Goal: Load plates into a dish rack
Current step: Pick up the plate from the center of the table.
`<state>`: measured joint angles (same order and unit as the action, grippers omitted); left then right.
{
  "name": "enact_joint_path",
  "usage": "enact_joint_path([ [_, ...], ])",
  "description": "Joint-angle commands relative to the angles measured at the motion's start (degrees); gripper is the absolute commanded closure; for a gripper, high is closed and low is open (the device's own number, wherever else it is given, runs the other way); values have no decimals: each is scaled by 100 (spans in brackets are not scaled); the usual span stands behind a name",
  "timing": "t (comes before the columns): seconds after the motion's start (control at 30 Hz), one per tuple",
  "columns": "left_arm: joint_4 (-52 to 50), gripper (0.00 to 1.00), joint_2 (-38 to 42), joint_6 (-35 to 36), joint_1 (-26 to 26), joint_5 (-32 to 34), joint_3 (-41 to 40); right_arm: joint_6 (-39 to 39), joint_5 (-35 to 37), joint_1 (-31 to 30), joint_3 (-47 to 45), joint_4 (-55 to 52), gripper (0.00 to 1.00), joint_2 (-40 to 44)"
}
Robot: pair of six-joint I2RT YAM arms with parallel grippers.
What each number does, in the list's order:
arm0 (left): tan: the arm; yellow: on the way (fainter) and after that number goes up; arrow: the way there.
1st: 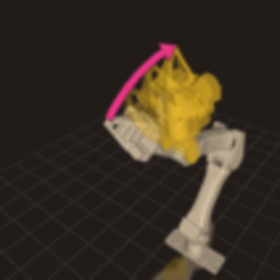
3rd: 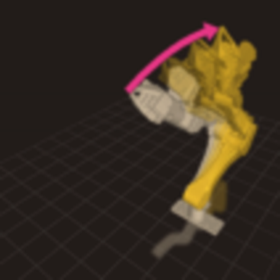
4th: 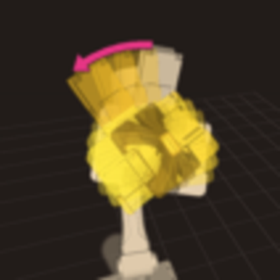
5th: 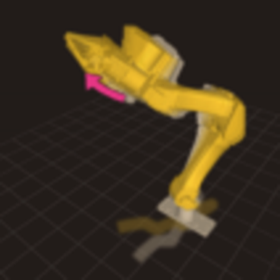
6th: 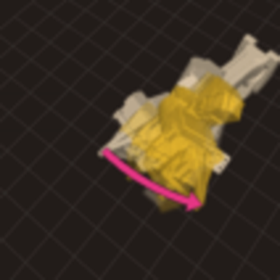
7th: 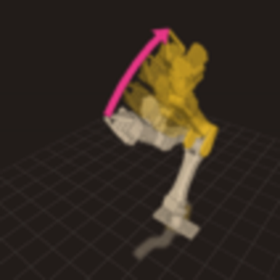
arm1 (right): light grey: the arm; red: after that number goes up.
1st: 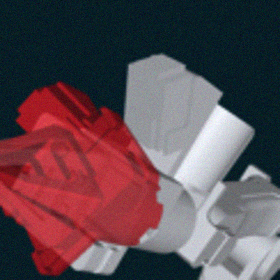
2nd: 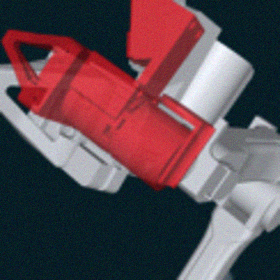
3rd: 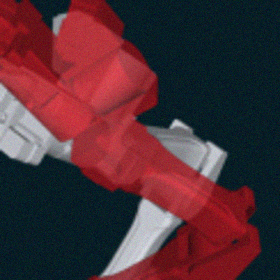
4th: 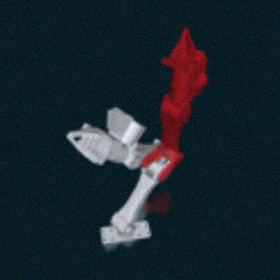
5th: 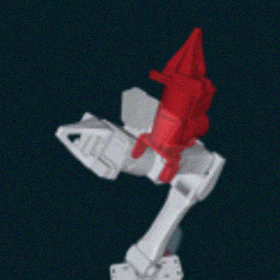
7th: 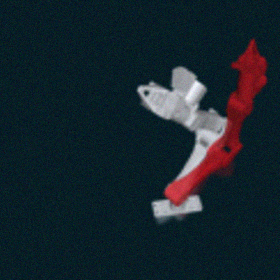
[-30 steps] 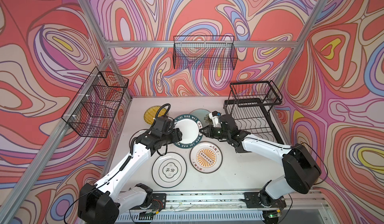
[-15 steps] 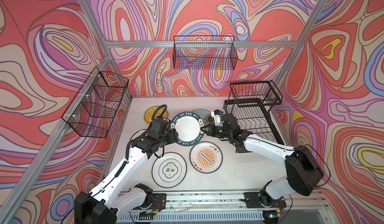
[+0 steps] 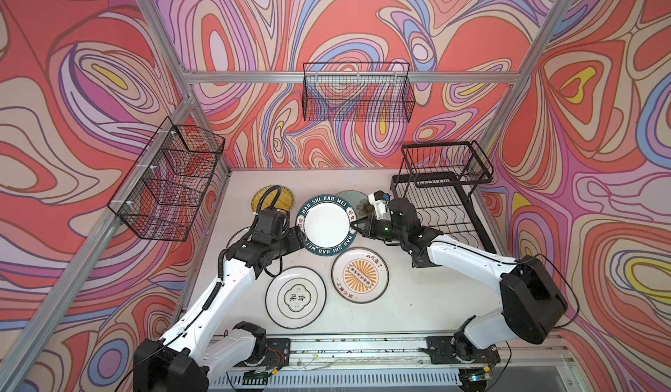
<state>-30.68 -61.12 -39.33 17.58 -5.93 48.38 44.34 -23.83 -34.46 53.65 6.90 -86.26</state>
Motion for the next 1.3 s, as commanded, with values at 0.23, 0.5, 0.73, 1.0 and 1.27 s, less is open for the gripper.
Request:
enact_joint_path([
  [0.23, 560, 26, -51, -109, -43, -728, -158, 148, -356, 26, 29, 735, 100, 70],
  [0.5, 908, 43, -18, -217, -44, -1004, -333, 390, -534, 27, -74, 1091, 100, -139],
  [0.73, 1051, 62, -53, -228, -44, -1162, -380, 404, -504, 29, -106, 1121, 100, -186],
  [1.0, 1201, 77, 8, -259, -41, -1225, -463, 400, -437, 27, -104, 1011, 100, -185],
  [1.27, 1343, 90, 90, -277, -40, -1319, -527, 424, -545, 20, -43, 1042, 100, -167],
])
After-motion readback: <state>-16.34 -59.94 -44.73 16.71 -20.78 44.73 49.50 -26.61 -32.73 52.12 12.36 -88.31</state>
